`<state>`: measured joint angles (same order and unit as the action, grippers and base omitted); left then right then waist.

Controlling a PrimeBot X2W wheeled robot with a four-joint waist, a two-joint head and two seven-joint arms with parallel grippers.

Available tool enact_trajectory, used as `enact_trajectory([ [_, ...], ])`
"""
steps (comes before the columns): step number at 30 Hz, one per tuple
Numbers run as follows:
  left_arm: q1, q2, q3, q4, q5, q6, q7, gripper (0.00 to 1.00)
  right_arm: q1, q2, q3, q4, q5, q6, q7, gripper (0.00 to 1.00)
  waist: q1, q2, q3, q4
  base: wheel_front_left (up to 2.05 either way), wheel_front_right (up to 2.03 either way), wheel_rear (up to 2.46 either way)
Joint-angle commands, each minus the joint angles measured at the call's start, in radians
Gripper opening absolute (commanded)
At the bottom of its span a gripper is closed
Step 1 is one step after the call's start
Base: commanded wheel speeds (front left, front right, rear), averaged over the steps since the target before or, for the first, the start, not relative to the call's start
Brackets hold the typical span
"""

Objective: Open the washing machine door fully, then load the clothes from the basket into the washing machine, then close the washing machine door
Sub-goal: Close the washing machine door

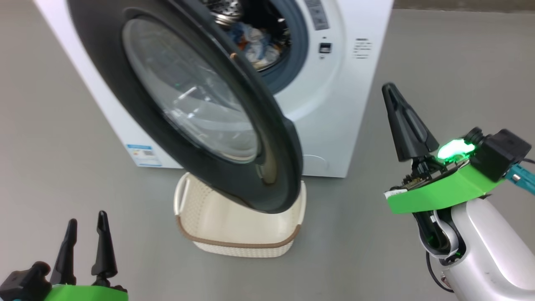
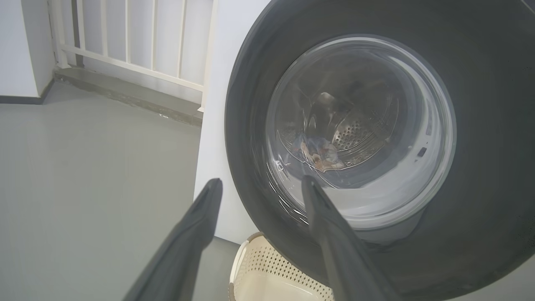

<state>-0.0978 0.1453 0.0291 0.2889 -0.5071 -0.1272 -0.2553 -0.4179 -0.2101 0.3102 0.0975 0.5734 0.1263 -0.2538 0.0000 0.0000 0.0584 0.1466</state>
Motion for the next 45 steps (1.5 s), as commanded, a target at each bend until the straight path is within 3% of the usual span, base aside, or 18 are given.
enact_trajectory([
  [1,-0.031,0.017,0.027,-0.017,-0.005,-0.003,-0.006,1.0,-0.039,-0.001,0.022,-0.054,0.024,0.004,-0.008,0.0,0.0,0.0,0.001,0.062,0.0,0.0,0.0],
  [8,-0.026,0.007,0.019,-0.009,-0.008,-0.003,-0.006,1.0,-0.049,-0.003,0.06,-0.146,0.041,0.004,-0.008,0.0,0.0,0.0,-0.017,0.141,0.0,0.0,0.0],
  [17,-0.02,0.0,0.007,-0.001,-0.008,-0.003,-0.006,1.0,-0.066,-0.014,0.167,-0.144,0.059,0.004,-0.008,0.0,0.0,0.0,-0.038,0.207,0.0,0.0,0.0],
  [28,-0.014,-0.008,0.003,0.001,-0.017,-0.003,-0.006,1.0,-0.089,-0.061,0.305,0.032,0.018,0.004,-0.008,0.0,0.0,0.0,-0.031,0.284,0.0,0.0,0.0],
  [39,-0.022,-0.021,-0.006,0.001,-0.03,-0.003,-0.006,1.0,-0.083,-0.093,0.356,0.261,0.008,0.004,-0.008,0.0,0.0,0.0,0.014,0.349,0.0,0.0,0.0],
  [45,-0.023,-0.021,-0.001,0.002,-0.033,-0.003,-0.006,1.0,-0.079,-0.087,0.353,0.317,0.019,0.004,-0.008,0.0,0.0,0.0,0.03,0.35,0.0,0.0,0.0],
])
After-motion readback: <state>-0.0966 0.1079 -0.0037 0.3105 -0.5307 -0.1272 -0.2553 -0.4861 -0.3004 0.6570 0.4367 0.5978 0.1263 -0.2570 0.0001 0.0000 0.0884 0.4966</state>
